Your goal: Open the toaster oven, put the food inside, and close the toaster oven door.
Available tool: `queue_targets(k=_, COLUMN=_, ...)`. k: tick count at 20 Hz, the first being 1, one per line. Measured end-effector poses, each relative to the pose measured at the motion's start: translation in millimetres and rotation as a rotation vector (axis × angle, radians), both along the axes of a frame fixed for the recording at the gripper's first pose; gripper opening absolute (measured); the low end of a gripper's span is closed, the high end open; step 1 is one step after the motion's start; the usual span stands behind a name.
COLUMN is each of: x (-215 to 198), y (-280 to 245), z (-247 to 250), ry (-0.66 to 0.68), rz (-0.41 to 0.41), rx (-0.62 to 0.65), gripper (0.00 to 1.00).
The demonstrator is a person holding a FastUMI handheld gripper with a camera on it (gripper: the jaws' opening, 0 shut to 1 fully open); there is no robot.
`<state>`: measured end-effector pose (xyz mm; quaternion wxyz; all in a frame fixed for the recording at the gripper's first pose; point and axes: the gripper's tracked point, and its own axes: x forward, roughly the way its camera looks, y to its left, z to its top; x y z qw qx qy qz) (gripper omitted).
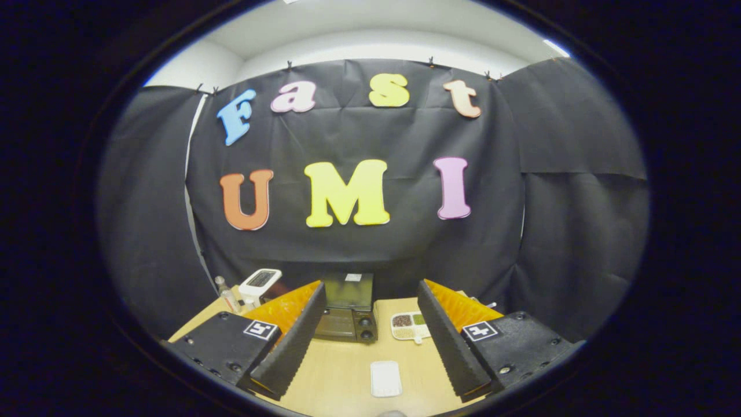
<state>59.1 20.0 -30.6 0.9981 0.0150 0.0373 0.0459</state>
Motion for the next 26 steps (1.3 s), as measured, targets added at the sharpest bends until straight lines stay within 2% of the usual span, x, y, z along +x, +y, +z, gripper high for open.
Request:
queue_targets(k=4, x=-25, y=-54, z=12, ry=-0.08, rz=-0.036, rx=0.012, gripper=1.0)
queue_targets(k=8, x=-51, y=-82, z=3, ry=-0.082, rz=-0.029, rx=0.002, gripper=0.99)
queue_targets(k=15, x=-59, y=-86, z=-12, ry=-0.072, rz=0.018, rx=0.028, gripper=0.99)
queue_targets(k=26, x=-64, y=-89, z=-16, ry=-0.067, rz=-0.006, rx=0.025, gripper=0.99)
